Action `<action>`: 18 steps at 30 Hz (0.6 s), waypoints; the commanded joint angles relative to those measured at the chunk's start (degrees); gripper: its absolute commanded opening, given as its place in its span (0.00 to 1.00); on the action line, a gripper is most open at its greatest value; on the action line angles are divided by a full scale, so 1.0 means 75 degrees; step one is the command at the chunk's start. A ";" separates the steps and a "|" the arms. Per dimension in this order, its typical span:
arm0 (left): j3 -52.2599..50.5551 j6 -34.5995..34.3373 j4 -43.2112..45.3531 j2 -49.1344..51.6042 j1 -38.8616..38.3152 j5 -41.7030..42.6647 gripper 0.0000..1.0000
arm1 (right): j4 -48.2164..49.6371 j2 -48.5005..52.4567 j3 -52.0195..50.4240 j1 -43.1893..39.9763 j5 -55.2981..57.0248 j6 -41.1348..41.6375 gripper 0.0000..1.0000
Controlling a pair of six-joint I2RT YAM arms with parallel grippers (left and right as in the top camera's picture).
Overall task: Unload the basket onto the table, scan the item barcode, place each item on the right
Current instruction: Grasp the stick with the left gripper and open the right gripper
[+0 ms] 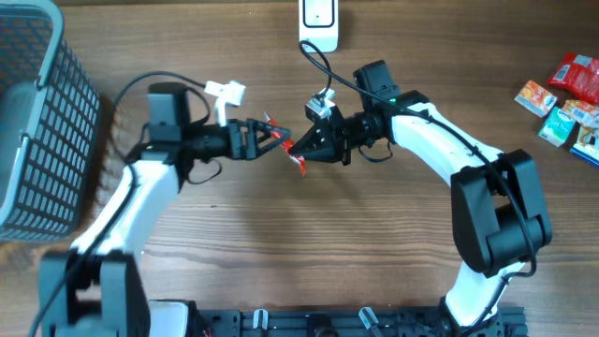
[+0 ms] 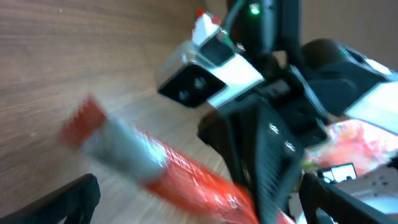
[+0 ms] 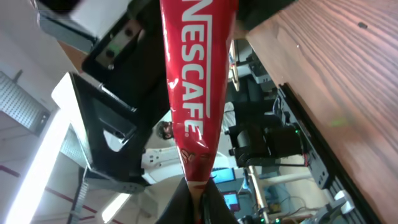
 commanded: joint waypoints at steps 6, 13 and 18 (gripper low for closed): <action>0.0000 -0.0726 0.1037 0.0682 0.0017 -0.0402 1.00 | -0.0012 0.0067 -0.0044 0.0087 -0.0487 0.0335 0.04; 0.0000 -0.1067 0.1087 0.0682 0.0020 -0.0405 0.43 | -0.0012 0.0067 -0.0044 0.0087 -0.0487 0.0367 0.04; 0.0000 -0.1102 0.1145 0.0682 0.0026 -0.0402 0.36 | 0.0111 0.0067 -0.0044 0.0079 -0.0484 0.0510 0.04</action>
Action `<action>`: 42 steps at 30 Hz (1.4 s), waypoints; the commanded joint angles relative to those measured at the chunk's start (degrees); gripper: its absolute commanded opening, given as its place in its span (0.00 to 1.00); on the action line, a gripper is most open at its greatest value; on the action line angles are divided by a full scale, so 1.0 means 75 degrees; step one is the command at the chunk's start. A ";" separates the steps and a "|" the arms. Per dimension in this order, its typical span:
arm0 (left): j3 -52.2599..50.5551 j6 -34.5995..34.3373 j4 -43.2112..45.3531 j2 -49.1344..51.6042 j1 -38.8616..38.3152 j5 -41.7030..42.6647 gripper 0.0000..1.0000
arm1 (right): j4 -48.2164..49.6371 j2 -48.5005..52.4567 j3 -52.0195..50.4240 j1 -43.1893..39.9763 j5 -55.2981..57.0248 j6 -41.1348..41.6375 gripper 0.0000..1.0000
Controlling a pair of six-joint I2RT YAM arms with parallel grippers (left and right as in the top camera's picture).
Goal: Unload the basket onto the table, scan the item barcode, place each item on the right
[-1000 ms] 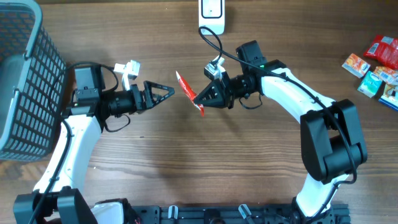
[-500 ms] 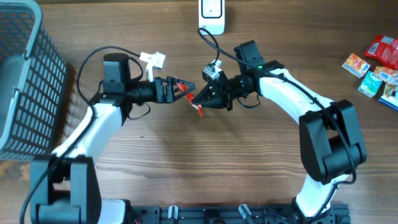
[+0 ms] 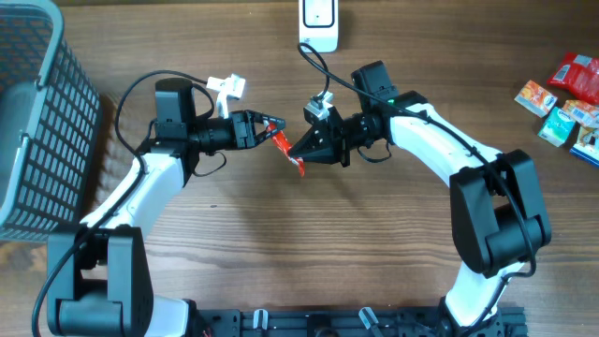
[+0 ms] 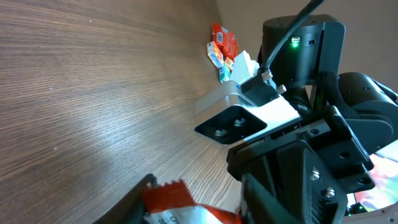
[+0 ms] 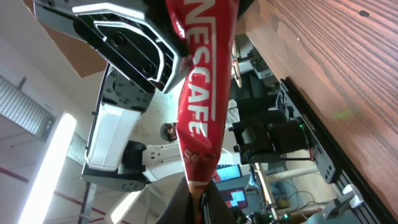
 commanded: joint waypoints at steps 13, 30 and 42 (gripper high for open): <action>0.0009 -0.1096 0.0029 0.0009 0.0472 -0.0044 0.04 | 0.2317 0.0067 -0.0035 -0.0020 -0.0399 0.0286 0.99; 0.0009 -0.1690 -0.3077 -0.1343 -0.0012 -0.6146 0.04 | 0.3019 -0.0178 0.0125 -0.0901 0.3436 -0.0635 0.99; 0.0009 -0.6694 -0.3381 -0.1346 -0.1125 -0.9002 0.04 | -0.0035 -0.0361 0.0294 -0.0662 0.7373 -0.1023 0.99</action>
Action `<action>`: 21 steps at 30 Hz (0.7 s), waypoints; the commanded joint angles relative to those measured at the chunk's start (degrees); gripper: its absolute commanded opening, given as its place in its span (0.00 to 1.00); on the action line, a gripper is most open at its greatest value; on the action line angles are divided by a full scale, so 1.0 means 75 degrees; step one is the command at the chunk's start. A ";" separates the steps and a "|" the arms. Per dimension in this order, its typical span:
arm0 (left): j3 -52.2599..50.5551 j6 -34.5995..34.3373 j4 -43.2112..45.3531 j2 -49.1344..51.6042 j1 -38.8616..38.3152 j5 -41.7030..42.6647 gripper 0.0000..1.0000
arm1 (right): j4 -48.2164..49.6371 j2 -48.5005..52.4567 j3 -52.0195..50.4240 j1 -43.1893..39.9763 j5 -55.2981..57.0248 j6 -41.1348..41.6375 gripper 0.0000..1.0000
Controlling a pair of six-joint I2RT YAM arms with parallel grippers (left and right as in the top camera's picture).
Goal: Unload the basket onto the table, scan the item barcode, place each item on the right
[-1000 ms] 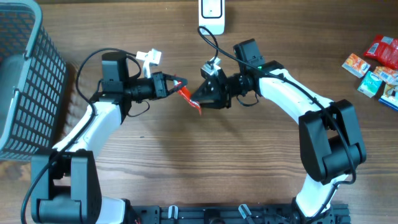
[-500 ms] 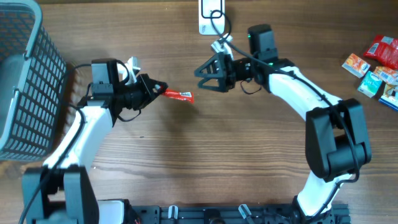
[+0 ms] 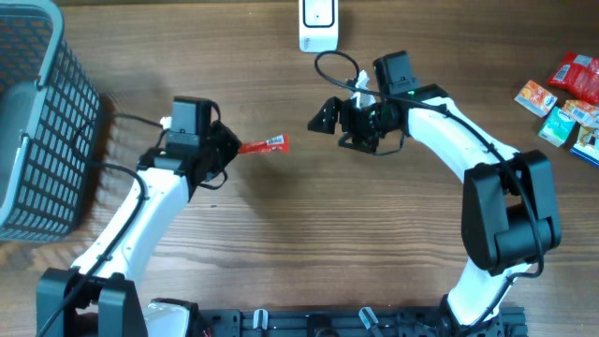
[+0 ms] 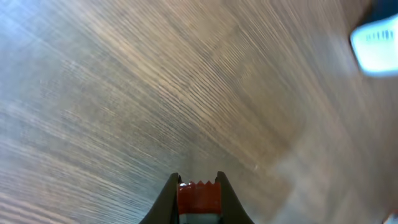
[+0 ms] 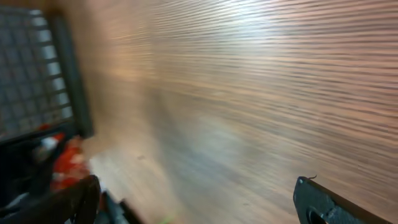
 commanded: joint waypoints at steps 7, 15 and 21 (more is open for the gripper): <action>0.0009 -0.3550 0.0102 0.0076 -0.0560 -0.1979 0.29 | -0.0073 -0.0274 0.0184 0.0012 0.0801 -0.0102 1.00; 0.0012 -0.3389 0.0117 0.0070 -0.0851 -0.2416 0.74 | -0.0341 -0.0274 0.0184 0.0079 0.0793 -0.0140 1.00; 0.0481 -0.1795 -0.0262 -0.0711 -0.0755 -0.3054 0.56 | -0.0073 -0.0274 0.0184 0.0764 0.0772 -0.0154 0.84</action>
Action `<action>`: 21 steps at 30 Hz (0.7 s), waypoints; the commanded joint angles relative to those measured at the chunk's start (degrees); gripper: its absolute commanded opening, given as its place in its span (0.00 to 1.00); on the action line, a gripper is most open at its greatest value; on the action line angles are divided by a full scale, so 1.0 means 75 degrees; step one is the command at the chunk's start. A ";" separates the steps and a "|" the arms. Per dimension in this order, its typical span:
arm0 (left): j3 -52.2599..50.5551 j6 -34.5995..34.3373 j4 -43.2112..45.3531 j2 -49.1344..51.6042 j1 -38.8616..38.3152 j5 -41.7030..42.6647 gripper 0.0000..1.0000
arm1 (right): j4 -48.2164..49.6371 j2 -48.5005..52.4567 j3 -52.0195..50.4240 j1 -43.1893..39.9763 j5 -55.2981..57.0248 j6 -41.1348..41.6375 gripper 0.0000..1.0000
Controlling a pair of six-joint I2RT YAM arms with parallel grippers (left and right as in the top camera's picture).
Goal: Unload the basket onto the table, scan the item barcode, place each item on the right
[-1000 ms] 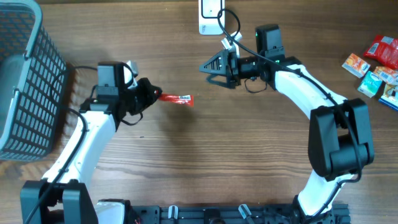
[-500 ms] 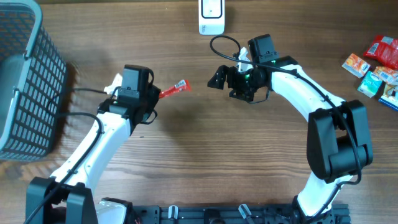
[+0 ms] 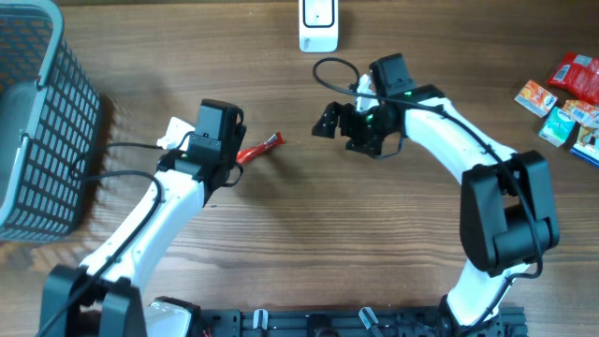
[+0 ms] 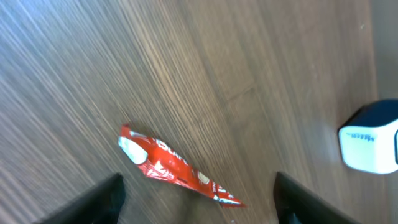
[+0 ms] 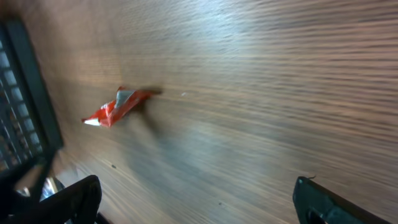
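Note:
The red Nescafe sachet (image 3: pixel 260 147) lies flat on the wooden table, in nobody's grip. My left gripper (image 3: pixel 236 155) is open just left of it. In the left wrist view the sachet (image 4: pixel 174 167) rests on the wood between the two spread fingertips (image 4: pixel 111 190) of that gripper (image 4: pixel 198 194). My right gripper (image 3: pixel 328 119) hovers open to the right of the sachet, empty; its view shows the sachet (image 5: pixel 118 106) far off to the left. The white scanner (image 3: pixel 318 24) stands at the table's far edge and shows again as the scanner (image 4: pixel 370 144).
A grey mesh basket (image 3: pixel 37 122) fills the left side, seen too as the basket (image 5: pixel 22 93). Several small colourful packets (image 3: pixel 566 98) lie at the far right. A black cable (image 3: pixel 328 70) runs from the scanner towards the right arm.
My left gripper was shut on the sachet's end, holding it out to the right. Now it is open and the sachet lies on the table. The right gripper has hardly moved.
At first my right gripper was shut on the sachet in mid-air, with my left gripper at its other end. Then the left gripper closed on that end. Later the left alone held it and the right stood open, apart. Now the sachet lies loose on the wood.

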 commanded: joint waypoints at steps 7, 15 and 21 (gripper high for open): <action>0.0866 0.1856 -0.1553 -0.1580 0.0058 -0.2133 0.49 | 0.1244 -0.0230 0.0163 0.1874 0.1096 0.0953 0.18; 0.0868 0.2879 -0.2378 -0.2658 0.0073 -0.2203 0.46 | 0.3104 0.0434 0.0163 0.3104 0.1912 0.1877 0.05; 0.0868 0.2789 -0.3506 -0.2929 0.0073 -0.2110 0.56 | 0.3261 0.0702 0.0163 0.3200 0.2824 0.1897 0.05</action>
